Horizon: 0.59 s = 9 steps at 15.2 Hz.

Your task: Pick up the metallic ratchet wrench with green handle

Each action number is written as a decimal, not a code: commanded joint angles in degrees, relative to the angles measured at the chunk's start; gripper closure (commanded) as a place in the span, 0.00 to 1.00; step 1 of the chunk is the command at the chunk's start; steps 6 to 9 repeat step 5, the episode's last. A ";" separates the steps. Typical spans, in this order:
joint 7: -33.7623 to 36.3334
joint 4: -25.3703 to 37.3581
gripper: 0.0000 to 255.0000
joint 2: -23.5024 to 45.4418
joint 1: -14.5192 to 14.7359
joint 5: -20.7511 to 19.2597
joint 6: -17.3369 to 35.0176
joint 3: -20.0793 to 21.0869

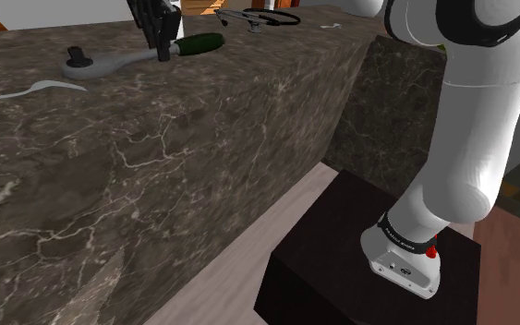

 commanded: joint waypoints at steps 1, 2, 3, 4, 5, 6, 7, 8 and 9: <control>0.15 3.55 1.00 1.12 1.28 -0.76 -2.52 -0.09; 0.15 5.32 1.00 1.73 1.92 -1.17 -3.70 -0.17; 0.15 7.21 1.00 2.40 2.62 -1.62 -4.93 -0.27; 0.14 7.50 1.00 2.50 2.74 -1.68 -5.12 -0.30; 0.14 7.48 1.00 2.49 2.73 -1.67 -5.11 -0.30; 0.14 7.48 1.00 2.49 2.73 -1.67 -5.11 -0.30; 0.14 7.48 1.00 2.49 2.73 -1.67 -5.11 -0.30; 0.14 7.48 1.00 2.49 2.73 -1.67 -5.11 -0.30; 0.14 7.48 1.00 2.49 2.73 -1.67 -5.11 -0.30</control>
